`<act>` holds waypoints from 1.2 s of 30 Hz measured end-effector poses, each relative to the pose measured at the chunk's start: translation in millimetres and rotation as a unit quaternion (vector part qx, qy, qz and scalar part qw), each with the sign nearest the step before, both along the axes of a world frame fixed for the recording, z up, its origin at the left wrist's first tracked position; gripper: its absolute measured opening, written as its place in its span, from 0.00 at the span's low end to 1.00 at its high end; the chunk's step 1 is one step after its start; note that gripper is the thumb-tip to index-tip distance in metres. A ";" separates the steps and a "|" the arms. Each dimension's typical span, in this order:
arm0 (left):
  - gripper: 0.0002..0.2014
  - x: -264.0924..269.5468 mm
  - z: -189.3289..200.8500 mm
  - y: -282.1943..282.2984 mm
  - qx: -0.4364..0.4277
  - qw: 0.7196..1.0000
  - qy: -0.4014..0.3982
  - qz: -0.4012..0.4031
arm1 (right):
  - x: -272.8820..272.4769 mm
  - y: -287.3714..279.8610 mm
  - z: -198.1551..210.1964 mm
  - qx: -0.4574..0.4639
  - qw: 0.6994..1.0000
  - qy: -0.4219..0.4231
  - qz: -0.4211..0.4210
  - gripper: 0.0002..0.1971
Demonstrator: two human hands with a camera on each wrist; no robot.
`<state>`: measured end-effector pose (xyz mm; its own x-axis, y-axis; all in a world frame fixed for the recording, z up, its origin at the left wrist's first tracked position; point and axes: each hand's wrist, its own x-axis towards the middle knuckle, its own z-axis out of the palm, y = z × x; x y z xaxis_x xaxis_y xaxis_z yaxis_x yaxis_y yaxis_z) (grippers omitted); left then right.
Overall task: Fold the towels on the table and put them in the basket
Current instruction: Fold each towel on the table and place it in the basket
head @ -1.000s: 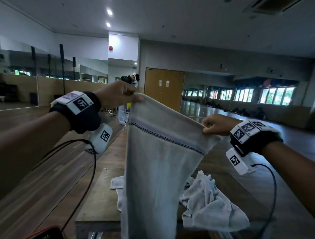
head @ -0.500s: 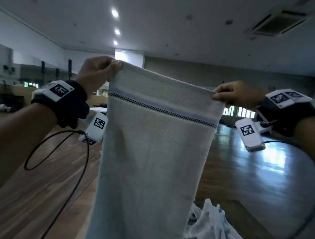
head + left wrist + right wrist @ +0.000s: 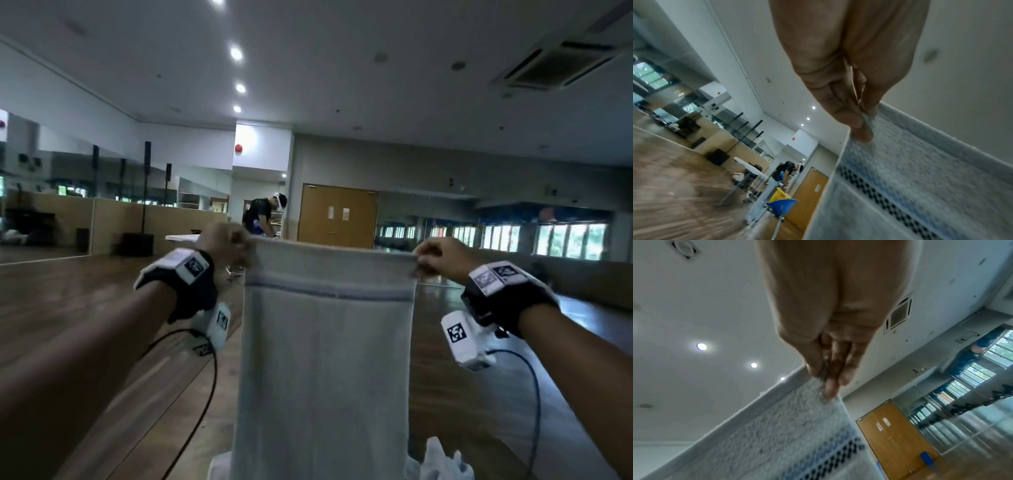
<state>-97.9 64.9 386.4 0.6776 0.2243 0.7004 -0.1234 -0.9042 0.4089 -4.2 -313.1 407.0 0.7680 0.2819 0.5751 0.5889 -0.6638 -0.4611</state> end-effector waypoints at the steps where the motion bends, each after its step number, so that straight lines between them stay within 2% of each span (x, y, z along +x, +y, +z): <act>1: 0.05 -0.2 12.0 -2.8 -0.021 0.998 -0.052 -0.021 | -3.5 -1.9 9.8 0.024 0.999 -0.040 -0.011 0.04; 3: 0.07 -5.1 37.2 -8.4 -0.062 0.990 -0.114 -0.063 | -14.1 -6.4 30.6 0.070 0.993 -0.093 -0.019 0.05; 6: 0.10 -20.5 62.9 -19.4 -0.137 0.973 -0.139 -0.127 | -31.2 -12.7 53.2 0.145 0.983 -0.115 -0.001 0.08; 11: 0.10 -47.5 72.9 -26.8 -0.094 0.978 -0.128 -0.138 | -47.3 -28.3 64.4 0.136 0.985 -0.110 0.008 0.07; 13: 0.12 -53.7 69.9 -25.9 -0.094 0.980 -0.097 -0.144 | -48.4 -34.1 60.9 0.121 0.988 -0.091 0.024 0.08; 16: 0.09 -62.5 59.8 -28.2 -0.093 0.983 -0.022 -0.155 | -45.3 -40.7 49.2 0.061 0.996 -0.040 0.048 0.07; 18: 0.06 -68.2 47.4 -28.9 -0.090 0.979 0.075 -0.167 | -38.8 -43.2 36.7 0.001 0.999 0.002 0.049 0.06; 21: 0.08 -72.7 19.4 -29.5 -0.070 0.948 0.240 -0.196 | -27.3 -44.3 6.4 -0.095 0.989 0.094 0.059 0.05; 23: 0.10 -70.8 -7.4 -26.9 -0.030 0.926 0.319 -0.200 | -23.2 -41.3 -23.3 -0.154 0.971 0.163 0.077 0.05; 26: 0.12 -60.2 -65.7 -15.5 -0.014 0.891 0.392 -0.226 | -18.0 -34.3 -81.6 -0.192 0.947 0.235 0.110 0.05; 28: 0.09 -52.0 -118.7 -7.6 0.020 0.868 0.442 -0.227 | -15.1 -28.9 -132.5 -0.223 0.924 0.281 0.130 0.06; 32: 0.06 -42.0 -251.5 3.5 0.070 0.812 0.537 -0.216 | -18.8 -13.3 -259.5 -0.318 0.858 0.369 0.165 0.05; 34: 0.07 -40.5 -315.3 5.8 0.095 0.802 0.555 -0.199 | -22.1 -6.2 -319.1 -0.321 0.856 0.374 0.158 0.08; 36: 0.04 -41.0 -365.3 6.4 0.097 0.821 0.537 -0.167 | -23.6 -1.2 -366.5 -0.277 0.883 0.356 0.127 0.10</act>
